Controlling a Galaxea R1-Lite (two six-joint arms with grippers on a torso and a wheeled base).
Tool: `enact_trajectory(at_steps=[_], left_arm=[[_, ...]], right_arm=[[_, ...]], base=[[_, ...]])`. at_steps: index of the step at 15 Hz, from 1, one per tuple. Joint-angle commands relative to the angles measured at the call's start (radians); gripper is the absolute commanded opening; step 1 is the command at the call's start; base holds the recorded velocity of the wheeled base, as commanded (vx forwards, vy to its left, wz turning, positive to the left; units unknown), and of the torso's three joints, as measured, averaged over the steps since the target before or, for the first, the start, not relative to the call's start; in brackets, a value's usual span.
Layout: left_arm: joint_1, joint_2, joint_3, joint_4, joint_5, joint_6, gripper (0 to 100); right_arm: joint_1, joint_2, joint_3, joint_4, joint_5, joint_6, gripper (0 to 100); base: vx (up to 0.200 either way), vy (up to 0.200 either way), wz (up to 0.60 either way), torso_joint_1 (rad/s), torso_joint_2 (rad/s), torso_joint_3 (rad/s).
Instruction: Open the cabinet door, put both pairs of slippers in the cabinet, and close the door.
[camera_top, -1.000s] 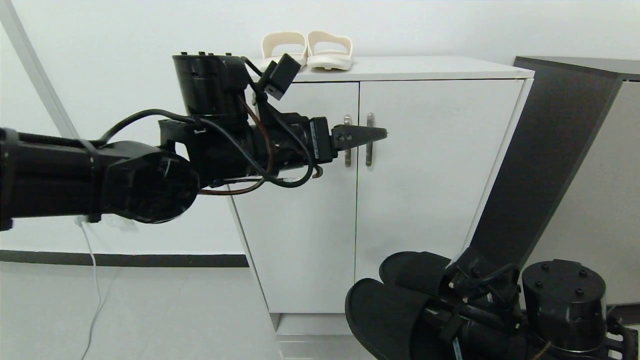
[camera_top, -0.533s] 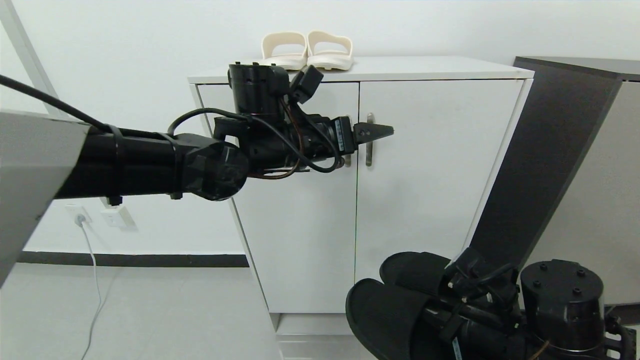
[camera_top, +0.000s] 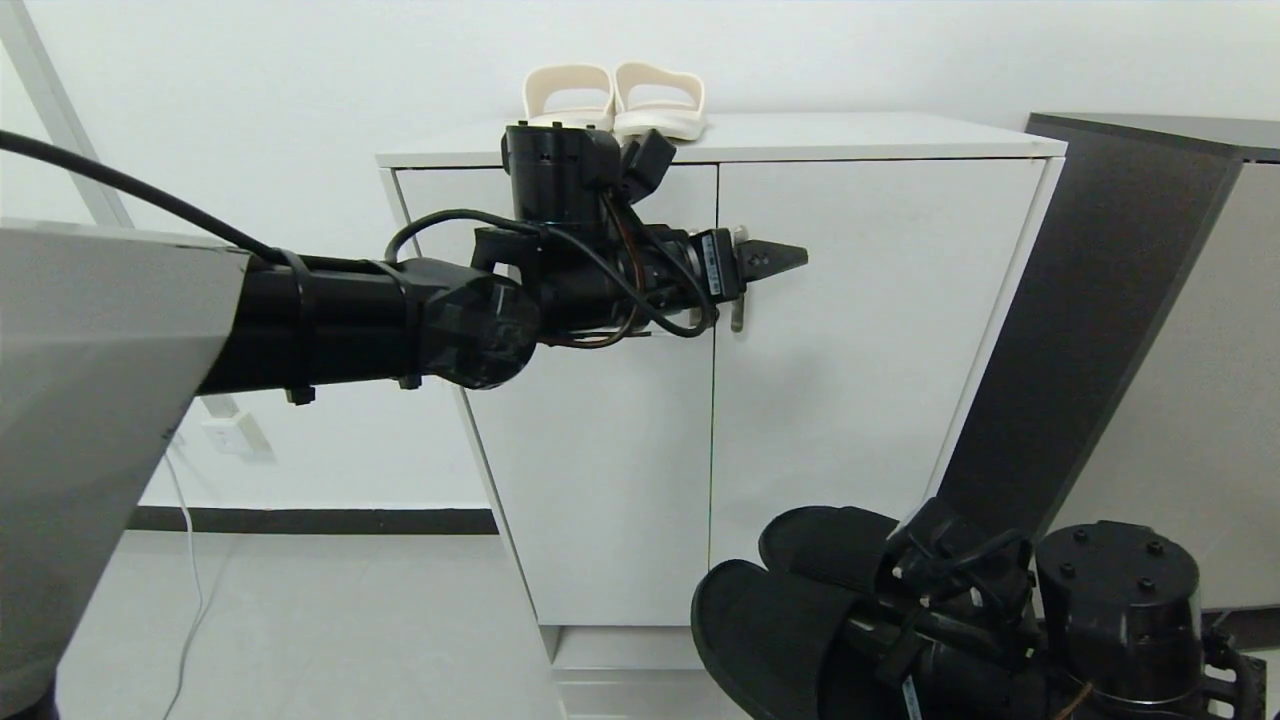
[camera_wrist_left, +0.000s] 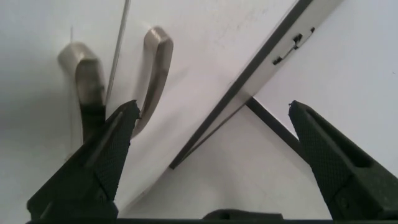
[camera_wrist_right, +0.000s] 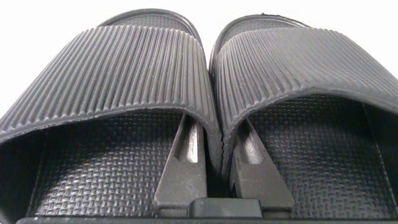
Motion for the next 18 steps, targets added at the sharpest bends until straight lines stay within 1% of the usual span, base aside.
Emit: enact_trajectory(at_steps=[1,3,7,8,9,11,13,14,18], left_arm=[[-0.003,0.022,-0.028,0.001,0.022,0.0,100],[-0.012,0.045,-0.046,0.001,0.039,0.0,100],[-0.016,0.059,-0.071,0.002,0.037,0.0,100],[-0.019,0.056,-0.071,0.002,0.037,-0.009,0],[-0.019,0.056,-0.071,0.002,0.037,-0.017,0],[-0.022,0.046,-0.059,0.002,0.037,-0.021,0],[-0.029,0.026,-0.019,0.001,0.037,-0.033,0],[-0.031,-0.004,0.024,-0.003,0.036,-0.038,0],[-0.052,-0.072,0.126,-0.019,0.036,-0.038,0]], right_arm=[[0.0,0.003,0.0,-0.001,0.0,-0.002,0],[0.0,0.003,0.0,-0.001,0.0,-0.002,0],[0.0,0.003,0.0,-0.001,0.0,-0.003,0],[0.003,0.003,0.0,-0.001,0.002,-0.003,0],[0.005,0.003,0.0,-0.001,0.003,-0.005,0],[0.008,0.003,0.0,-0.001,0.003,-0.005,0],[0.014,0.003,0.008,-0.001,0.003,-0.005,0],[0.017,0.003,0.014,-0.001,0.011,-0.005,0],[0.032,-0.011,0.039,-0.001,0.061,-0.006,0]], base=[[0.0,0.0,0.0,0.0,0.0,0.0],[0.0,0.0,0.0,0.0,0.0,0.0],[0.0,0.0,0.0,0.0,0.0,0.0],[0.0,0.0,0.0,0.0,0.0,0.0],[0.0,0.0,0.0,0.0,0.0,0.0],[0.0,0.0,0.0,0.0,0.0,0.0],[0.0,0.0,0.0,0.0,0.0,0.0],[0.0,0.0,0.0,0.0,0.0,0.0],[0.0,0.0,0.0,0.0,0.0,0.0]])
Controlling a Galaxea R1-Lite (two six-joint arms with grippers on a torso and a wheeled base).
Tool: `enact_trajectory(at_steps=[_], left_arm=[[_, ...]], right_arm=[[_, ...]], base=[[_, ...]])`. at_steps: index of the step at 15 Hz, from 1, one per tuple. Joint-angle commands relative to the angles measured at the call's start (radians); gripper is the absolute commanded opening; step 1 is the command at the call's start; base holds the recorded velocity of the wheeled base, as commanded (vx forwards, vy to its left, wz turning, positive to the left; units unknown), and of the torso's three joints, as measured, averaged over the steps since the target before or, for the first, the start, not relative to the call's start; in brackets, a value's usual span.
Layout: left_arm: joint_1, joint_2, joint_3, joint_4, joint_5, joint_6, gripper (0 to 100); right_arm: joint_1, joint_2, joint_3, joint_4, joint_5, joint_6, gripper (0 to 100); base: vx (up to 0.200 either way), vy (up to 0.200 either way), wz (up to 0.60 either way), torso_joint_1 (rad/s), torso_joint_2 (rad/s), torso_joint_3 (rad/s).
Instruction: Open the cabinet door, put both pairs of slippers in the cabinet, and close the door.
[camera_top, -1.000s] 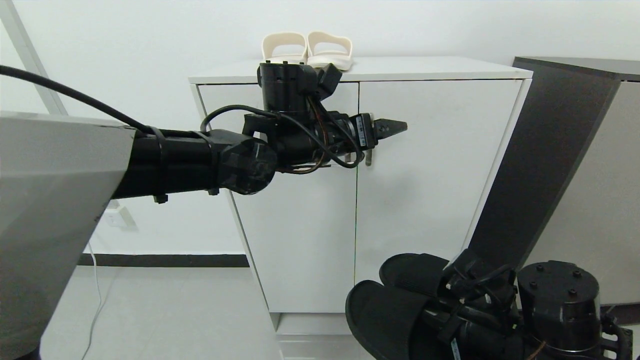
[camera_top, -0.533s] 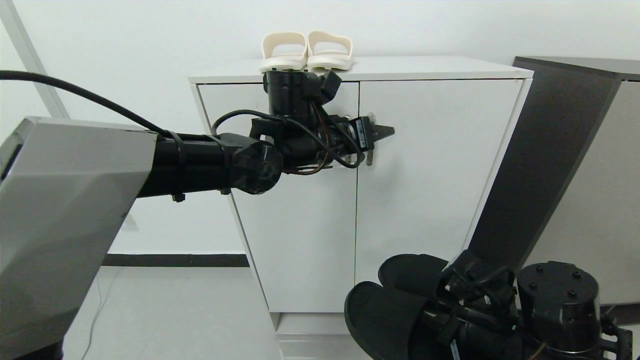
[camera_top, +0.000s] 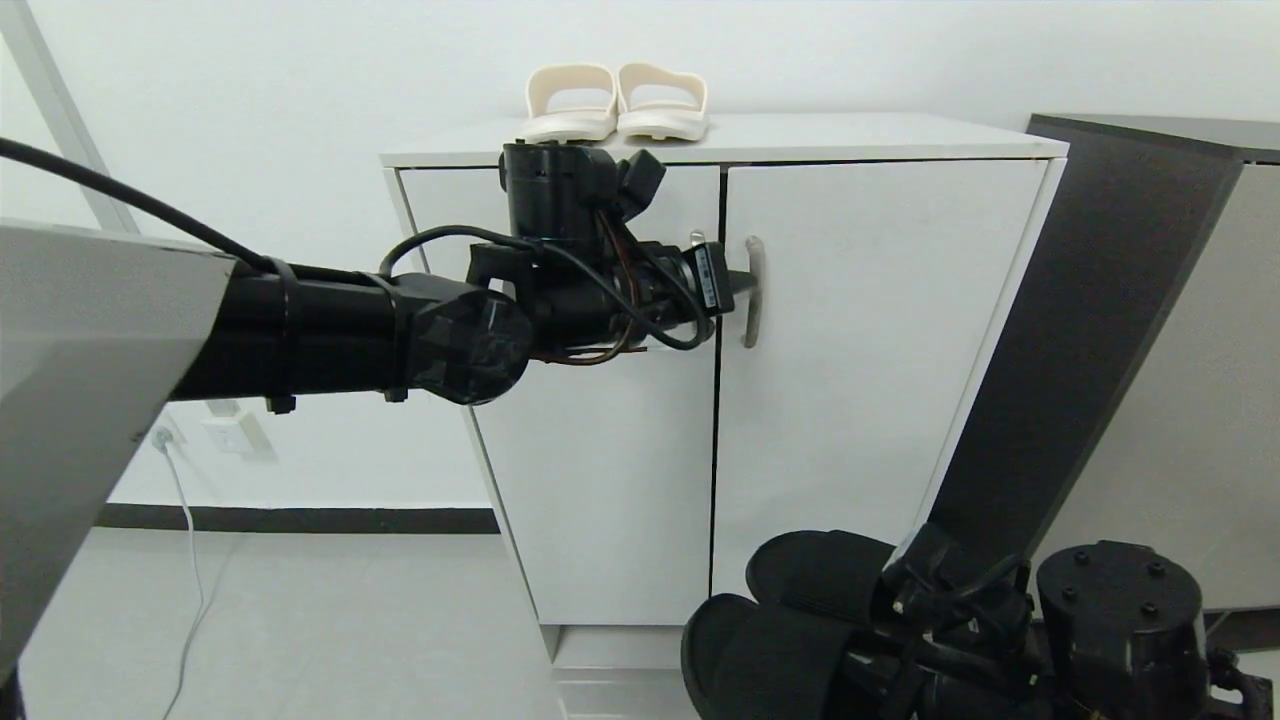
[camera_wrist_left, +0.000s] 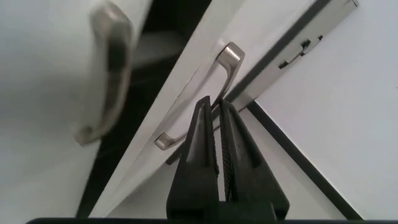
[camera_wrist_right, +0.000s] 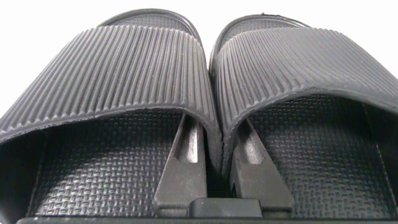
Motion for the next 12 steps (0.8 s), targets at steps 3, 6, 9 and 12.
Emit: enact_trajectory(at_steps=[3,6,9,12], left_arm=[[-0.02,-0.077,0.102,-0.046,0.002,0.0,0],[-0.021,-0.16,0.231,-0.105,0.002,0.001,0],[0.002,-0.22,0.317,-0.131,0.002,0.0,0],[0.059,-0.206,0.309,-0.143,-0.003,-0.005,0]], right_arm=[[0.012,-0.012,0.01,0.0,0.01,-0.001,0],[0.012,-0.012,0.015,0.0,0.01,-0.001,0],[0.023,-0.012,0.016,0.0,0.01,-0.001,0],[0.03,-0.012,0.021,0.0,0.01,-0.001,0]], base=[[0.0,0.0,0.0,0.0,0.0,0.0],[0.0,0.0,0.0,0.0,0.0,0.0],[0.0,0.0,0.0,0.0,0.0,0.0],[0.0,0.0,0.0,0.0,0.0,0.0]])
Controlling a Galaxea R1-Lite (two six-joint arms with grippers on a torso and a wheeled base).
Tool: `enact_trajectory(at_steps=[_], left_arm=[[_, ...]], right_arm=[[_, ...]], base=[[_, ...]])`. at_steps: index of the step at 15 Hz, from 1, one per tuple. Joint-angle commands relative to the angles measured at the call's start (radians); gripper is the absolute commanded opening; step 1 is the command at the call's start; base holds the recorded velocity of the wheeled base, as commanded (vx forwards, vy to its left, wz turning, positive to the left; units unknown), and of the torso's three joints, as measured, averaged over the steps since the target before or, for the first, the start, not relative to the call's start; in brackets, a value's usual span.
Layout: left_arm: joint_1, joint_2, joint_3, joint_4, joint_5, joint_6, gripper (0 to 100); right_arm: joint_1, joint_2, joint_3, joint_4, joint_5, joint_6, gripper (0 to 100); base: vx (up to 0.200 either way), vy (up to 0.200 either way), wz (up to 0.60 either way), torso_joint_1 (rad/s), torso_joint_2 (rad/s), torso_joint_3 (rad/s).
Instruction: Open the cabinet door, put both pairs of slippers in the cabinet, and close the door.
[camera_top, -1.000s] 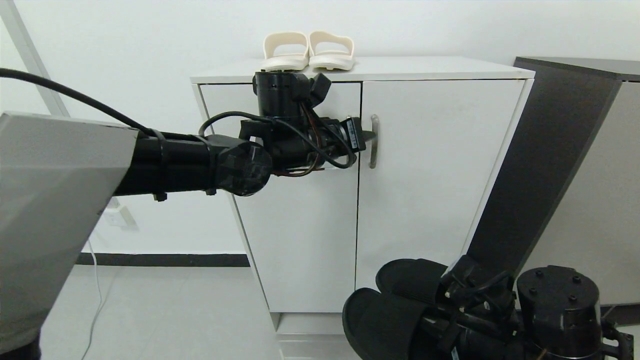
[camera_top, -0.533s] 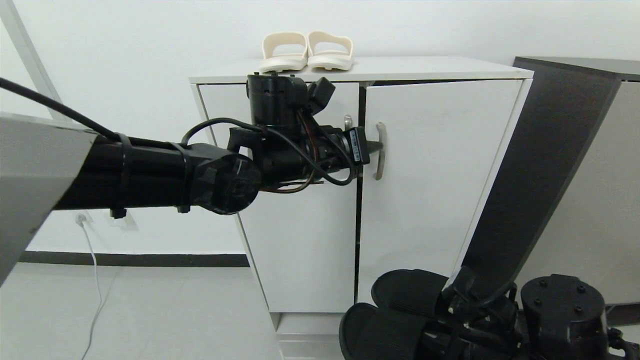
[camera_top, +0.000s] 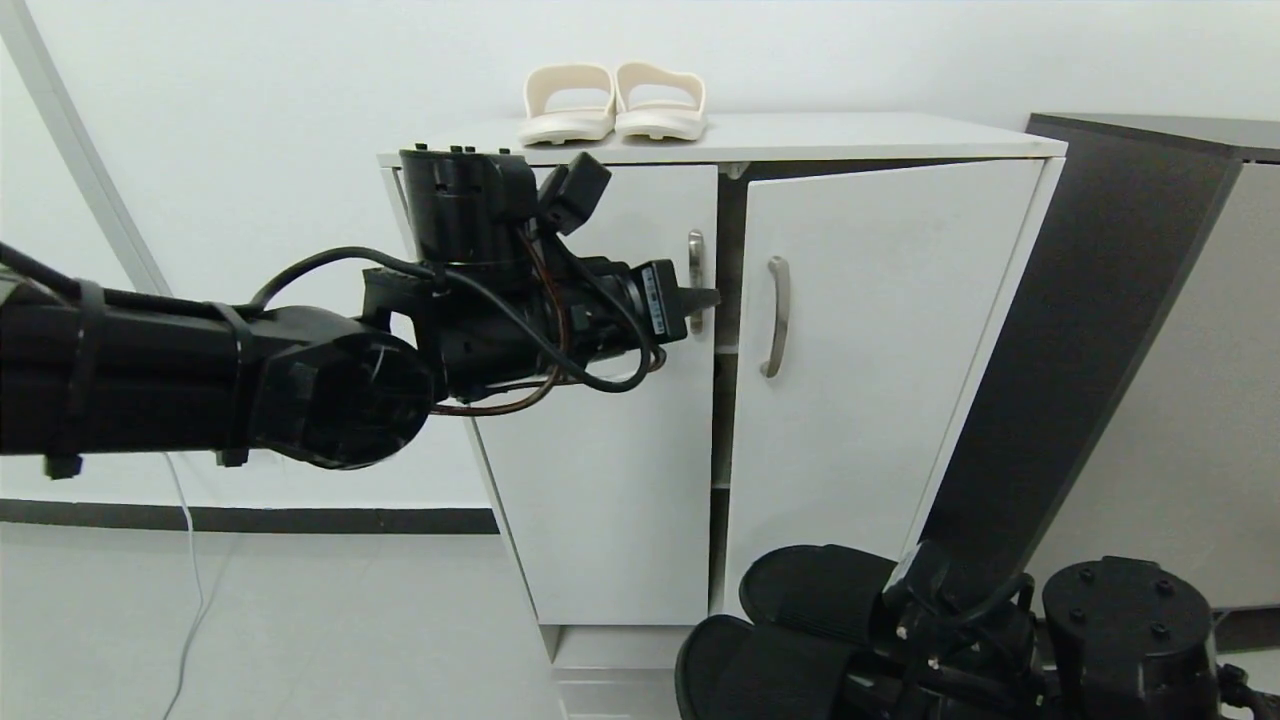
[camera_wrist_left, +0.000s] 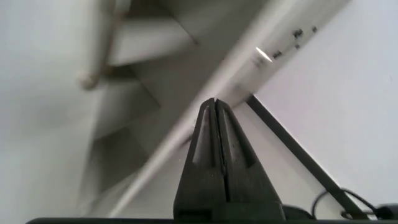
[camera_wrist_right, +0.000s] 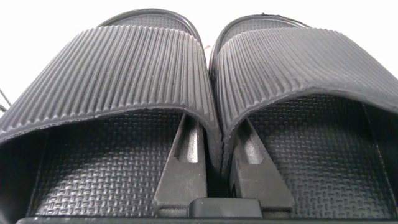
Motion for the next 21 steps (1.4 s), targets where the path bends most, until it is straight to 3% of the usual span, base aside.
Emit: enact_trajectory(at_steps=[1,4,11,16,21], left_arm=[[0.026,0.019,-0.027,-0.006,0.003,-0.006,0],[0.03,0.089,-0.104,-0.006,0.002,-0.049,0],[-0.008,0.204,-0.264,0.0,0.0,-0.05,0],[-0.037,0.22,-0.267,-0.005,0.003,-0.049,0],[-0.16,0.157,-0.143,-0.069,0.019,-0.047,0]], right_arm=[[0.006,-0.004,0.005,0.0,0.002,0.0,0],[0.008,-0.004,0.008,0.001,0.008,0.0,0],[0.012,0.001,0.011,0.001,0.008,-0.002,0],[0.023,0.003,0.012,0.001,0.006,-0.002,0],[0.042,0.003,0.014,0.003,0.006,-0.002,0]], base=[[0.0,0.0,0.0,0.0,0.0,0.0],[0.0,0.0,0.0,0.0,0.0,0.0],[0.0,0.0,0.0,0.0,0.0,0.0],[-0.12,0.0,0.0,0.004,0.0,0.002],[-0.2,0.0,0.0,0.0,0.0,0.0]])
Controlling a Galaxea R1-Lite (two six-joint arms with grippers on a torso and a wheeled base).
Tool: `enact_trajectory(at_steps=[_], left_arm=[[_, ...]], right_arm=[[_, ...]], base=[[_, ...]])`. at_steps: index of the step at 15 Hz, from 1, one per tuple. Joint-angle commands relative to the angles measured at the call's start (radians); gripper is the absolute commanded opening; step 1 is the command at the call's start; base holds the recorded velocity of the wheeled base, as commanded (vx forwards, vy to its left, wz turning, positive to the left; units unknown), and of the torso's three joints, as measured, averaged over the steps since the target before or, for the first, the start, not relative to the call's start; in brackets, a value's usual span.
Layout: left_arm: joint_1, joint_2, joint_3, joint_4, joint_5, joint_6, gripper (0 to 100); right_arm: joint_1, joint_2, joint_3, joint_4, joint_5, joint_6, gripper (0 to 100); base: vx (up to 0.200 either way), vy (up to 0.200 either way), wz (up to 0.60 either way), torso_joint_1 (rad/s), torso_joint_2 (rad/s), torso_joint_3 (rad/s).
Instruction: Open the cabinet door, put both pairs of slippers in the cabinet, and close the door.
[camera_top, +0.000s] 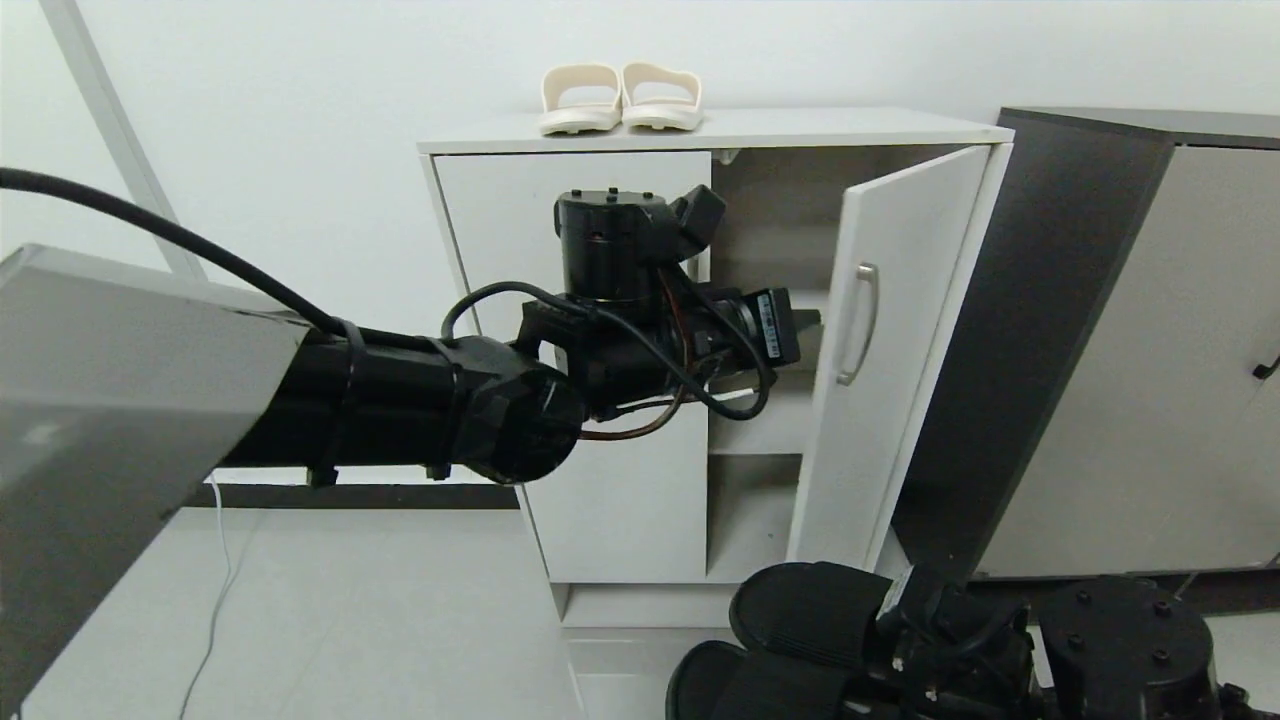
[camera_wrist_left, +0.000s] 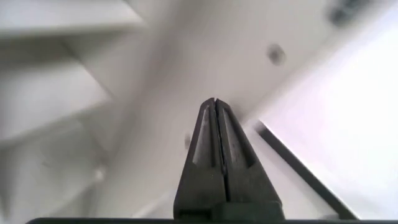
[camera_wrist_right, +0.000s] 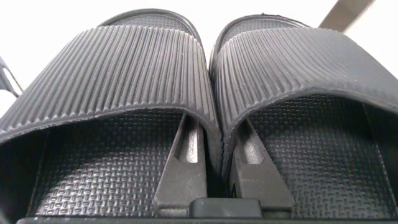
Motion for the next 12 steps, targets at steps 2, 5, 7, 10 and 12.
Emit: enact_trajectory(at_steps=[2,5,7,10,12], left_arm=[[-0.062,-0.057,0.035,-0.007,0.001,-0.002,0],[0.007,-0.091,0.068,-0.007,0.001,-0.002,0],[0.07,-0.148,0.123,-0.005,0.001,-0.003,0],[0.22,-0.372,0.35,-0.004,-0.004,0.0,0],[0.321,-0.579,0.554,0.004,-0.002,0.004,0]], right_arm=[[0.003,0.003,0.001,-0.001,0.0,0.0,0],[0.003,-0.004,0.004,-0.004,-0.001,-0.006,0],[0.003,-0.004,0.005,-0.004,-0.001,-0.006,0],[0.003,-0.001,0.007,-0.004,-0.003,-0.006,0],[0.002,0.002,0.005,-0.005,-0.001,-0.006,0]], base=[[-0.2,0.0,0.0,0.0,0.0,0.002],[-0.133,0.0,0.0,0.0,0.0,0.002],[0.0,0.0,0.0,0.0,0.0,0.0],[0.0,0.0,0.0,0.0,0.0,0.0],[0.0,0.0,0.0,0.0,0.0,0.0]])
